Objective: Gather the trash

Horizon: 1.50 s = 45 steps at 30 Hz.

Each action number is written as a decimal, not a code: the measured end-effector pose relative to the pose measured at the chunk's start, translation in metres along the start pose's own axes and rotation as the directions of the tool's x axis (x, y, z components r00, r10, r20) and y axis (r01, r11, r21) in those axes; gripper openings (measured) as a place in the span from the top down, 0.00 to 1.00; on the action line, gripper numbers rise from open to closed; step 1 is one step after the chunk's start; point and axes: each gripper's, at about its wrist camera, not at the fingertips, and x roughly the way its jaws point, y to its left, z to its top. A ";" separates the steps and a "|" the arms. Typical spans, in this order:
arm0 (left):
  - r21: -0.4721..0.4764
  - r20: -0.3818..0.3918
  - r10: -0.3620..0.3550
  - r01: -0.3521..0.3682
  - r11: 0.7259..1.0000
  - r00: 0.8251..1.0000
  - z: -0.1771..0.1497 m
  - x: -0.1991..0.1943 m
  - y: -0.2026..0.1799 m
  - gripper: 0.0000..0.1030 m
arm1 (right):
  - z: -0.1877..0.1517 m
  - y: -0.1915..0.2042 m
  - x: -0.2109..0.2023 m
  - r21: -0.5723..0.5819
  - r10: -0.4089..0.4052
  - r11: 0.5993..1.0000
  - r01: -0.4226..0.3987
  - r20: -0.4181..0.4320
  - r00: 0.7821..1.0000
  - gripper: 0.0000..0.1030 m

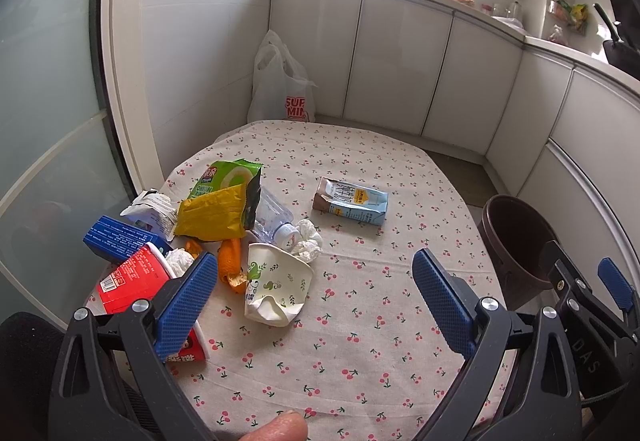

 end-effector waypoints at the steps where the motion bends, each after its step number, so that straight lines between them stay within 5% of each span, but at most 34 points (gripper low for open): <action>1: -0.001 0.000 0.000 0.000 1.000 1.000 0.000 0.000 0.000 0.08 | 0.000 0.000 0.000 0.000 0.000 1.000 0.000 -0.001 1.000 0.07; 7: -0.022 -0.024 -0.003 0.002 1.000 1.000 0.001 0.006 0.005 0.07 | -0.002 0.000 0.006 -0.004 0.000 1.000 0.000 -0.030 1.000 0.07; 14: -0.112 -0.182 -0.040 0.019 0.994 0.982 0.008 0.038 0.025 0.07 | 0.008 0.010 0.026 -0.019 0.073 0.997 -0.076 -0.147 0.986 0.07; 21: -0.102 -0.281 -0.084 0.057 0.993 0.956 0.074 0.074 0.054 0.07 | 0.047 0.018 0.061 -0.008 0.203 0.976 -0.216 -0.313 0.928 0.07; 26: -0.108 -0.140 -0.219 0.205 0.973 0.966 0.145 0.073 0.079 0.06 | 0.080 0.013 0.084 0.052 0.288 0.956 -0.288 -0.338 0.896 0.07; 27: -0.117 -0.135 -0.266 0.251 0.961 0.955 0.151 0.083 0.083 0.06 | 0.081 0.011 0.090 0.077 0.304 0.952 -0.295 -0.338 0.891 0.07; 29: -0.129 -0.346 -0.345 0.319 0.939 0.873 0.146 0.131 0.089 0.07 | 0.073 0.005 0.109 0.153 0.357 0.934 -0.323 -0.346 0.868 0.07; 30: -0.154 -0.430 -0.299 0.257 0.954 0.852 0.136 0.153 0.097 0.07 | 0.067 0.004 0.119 0.182 0.376 0.926 -0.331 -0.364 0.852 0.07; 34: -0.059 -0.473 -0.055 0.031 0.998 0.880 0.107 0.189 0.120 0.07 | 0.047 0.002 0.156 0.298 0.429 0.901 -0.315 -0.512 0.744 0.07; 38: -0.035 -0.540 0.013 -0.038 0.999 0.841 0.076 0.216 0.132 0.07 | 0.054 0.006 0.163 0.267 0.400 0.915 -0.302 -0.514 0.759 0.07; 42: -0.076 -0.549 -0.012 -0.035 0.996 0.836 0.071 0.236 0.128 0.07 | 0.054 0.011 0.178 0.300 0.420 0.905 -0.301 -0.532 0.735 0.07; 45: -0.078 -0.608 -0.015 -0.041 0.996 0.794 0.073 0.250 0.127 0.07 | 0.051 0.019 0.186 0.302 0.419 0.906 -0.296 -0.546 0.725 0.07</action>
